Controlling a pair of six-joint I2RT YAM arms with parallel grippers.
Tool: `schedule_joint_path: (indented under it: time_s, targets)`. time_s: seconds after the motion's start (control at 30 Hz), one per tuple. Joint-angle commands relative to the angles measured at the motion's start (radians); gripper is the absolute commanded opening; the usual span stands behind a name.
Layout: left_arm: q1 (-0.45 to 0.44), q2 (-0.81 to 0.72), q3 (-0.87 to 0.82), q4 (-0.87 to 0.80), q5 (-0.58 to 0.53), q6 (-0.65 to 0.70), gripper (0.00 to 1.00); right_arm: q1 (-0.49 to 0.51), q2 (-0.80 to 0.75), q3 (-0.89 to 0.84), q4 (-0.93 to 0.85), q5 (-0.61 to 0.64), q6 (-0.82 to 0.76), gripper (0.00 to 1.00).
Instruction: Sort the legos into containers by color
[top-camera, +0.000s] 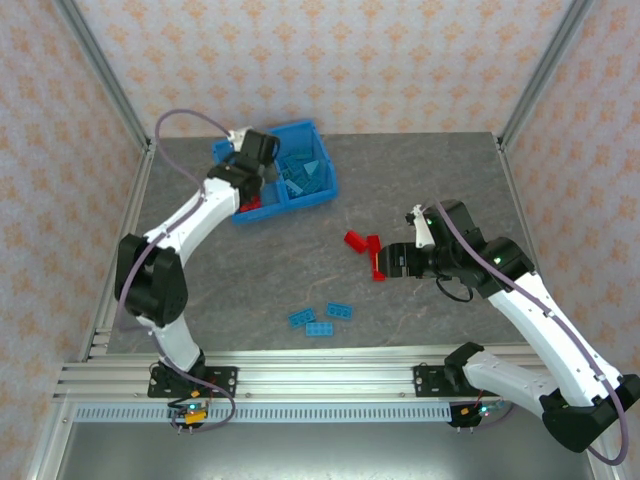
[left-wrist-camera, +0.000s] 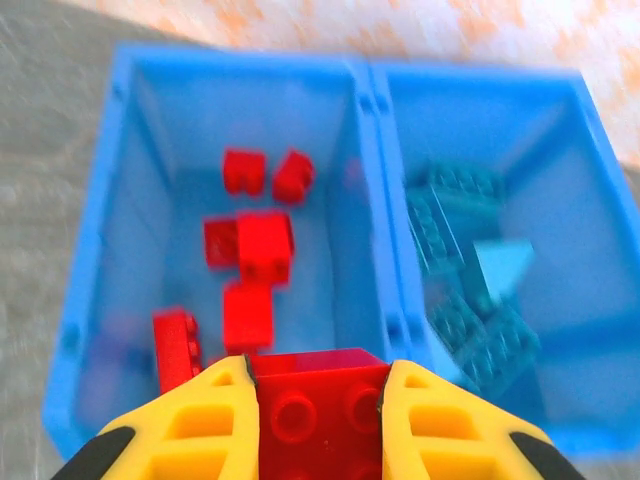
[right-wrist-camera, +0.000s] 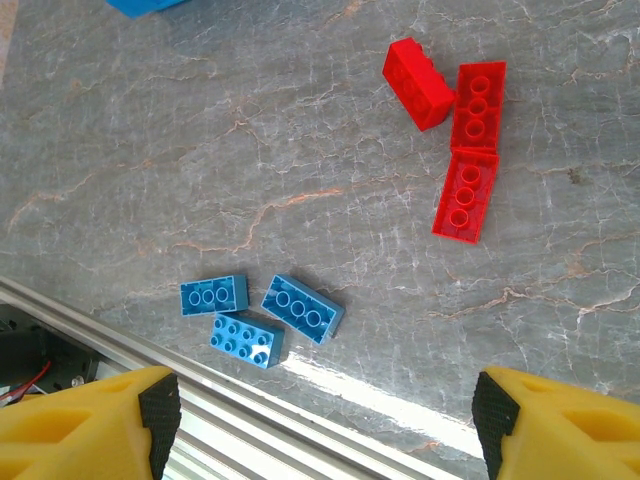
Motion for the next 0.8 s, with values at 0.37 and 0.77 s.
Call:
schedule_joint_path:
  time_s: [0.37,0.77]
  targets:
    - [0.119,0.296,0.210,-0.046,0.141,-0.031,0.50,-0.001,-0.048,0.027,-0.041,0.047,0.035,0.79]
    - [0.089,-0.190,-0.041,0.035,0.315,-0.019,0.58,-0.001,0.017,-0.069,0.072,0.205,0.090,0.79]
